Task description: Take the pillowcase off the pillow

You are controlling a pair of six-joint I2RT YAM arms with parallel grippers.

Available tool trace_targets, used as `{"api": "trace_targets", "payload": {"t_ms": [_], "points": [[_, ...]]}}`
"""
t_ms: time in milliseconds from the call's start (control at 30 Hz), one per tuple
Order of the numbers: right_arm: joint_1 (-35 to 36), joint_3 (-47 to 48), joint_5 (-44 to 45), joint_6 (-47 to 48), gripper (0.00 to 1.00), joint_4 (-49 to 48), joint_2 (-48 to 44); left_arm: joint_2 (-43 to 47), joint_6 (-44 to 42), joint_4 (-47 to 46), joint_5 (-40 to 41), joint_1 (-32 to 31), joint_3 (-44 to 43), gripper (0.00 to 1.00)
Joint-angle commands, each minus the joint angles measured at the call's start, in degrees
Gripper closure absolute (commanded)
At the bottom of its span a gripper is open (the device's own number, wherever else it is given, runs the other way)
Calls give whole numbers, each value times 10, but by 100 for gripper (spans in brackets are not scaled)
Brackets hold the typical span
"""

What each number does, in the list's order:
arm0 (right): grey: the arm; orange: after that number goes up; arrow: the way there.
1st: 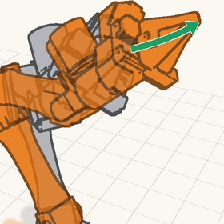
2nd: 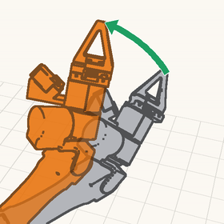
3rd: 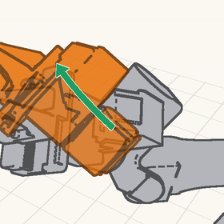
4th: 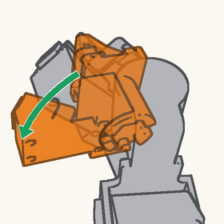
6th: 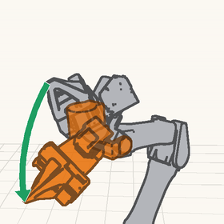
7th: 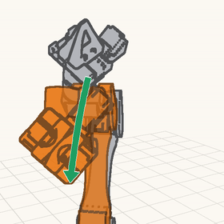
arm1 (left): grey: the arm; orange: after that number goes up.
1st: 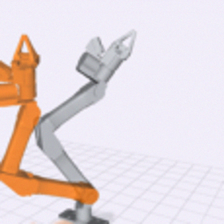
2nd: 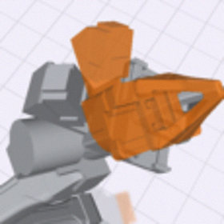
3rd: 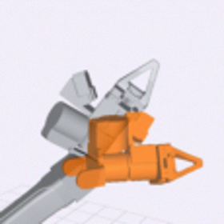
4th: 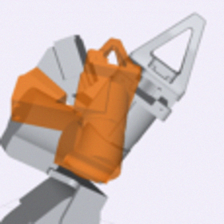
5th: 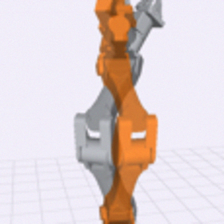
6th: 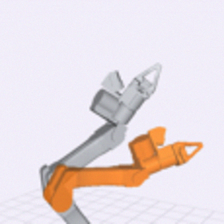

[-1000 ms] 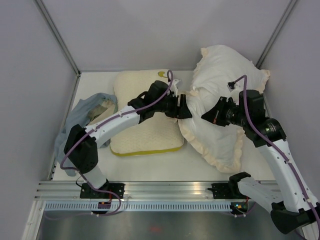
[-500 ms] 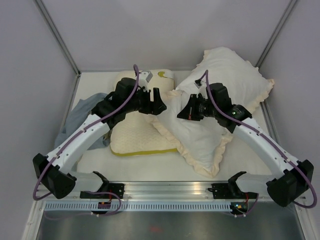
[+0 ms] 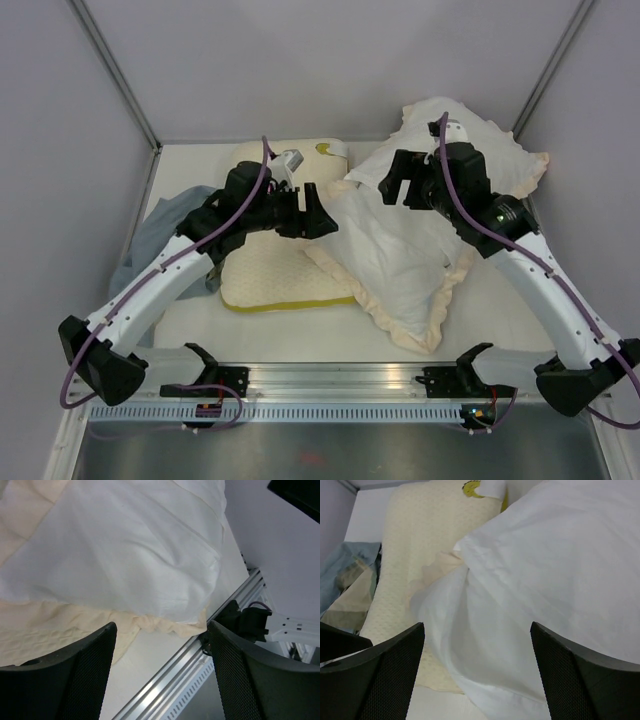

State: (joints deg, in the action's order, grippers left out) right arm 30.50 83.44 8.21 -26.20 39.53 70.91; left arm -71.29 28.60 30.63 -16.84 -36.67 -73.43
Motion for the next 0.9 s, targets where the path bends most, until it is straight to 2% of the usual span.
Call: {"api": "trace_targets", "payload": {"t_ms": [0,67,233,467,533,800,867], "points": [[-4,20,104,25,8,56,-21,-38,102,-35,-41,-2,-36,21],[-4,11,128,27,7,63,-29,-59,135,-23,-28,-9,-62,21],[-7,-23,162,30,8,62,-41,-149,152,7,12,-53,-142,16],[-11,-50,182,35,7,67,-62,-177,189,-2,66,-60,-160,7],[-12,-52,188,36,7,69,-70,-197,183,17,65,-61,-198,2],[-15,-59,190,39,7,72,-85,-296,156,81,66,-75,-304,2],[-15,-62,190,41,8,74,-88,-308,143,94,70,-82,-314,4]]}}
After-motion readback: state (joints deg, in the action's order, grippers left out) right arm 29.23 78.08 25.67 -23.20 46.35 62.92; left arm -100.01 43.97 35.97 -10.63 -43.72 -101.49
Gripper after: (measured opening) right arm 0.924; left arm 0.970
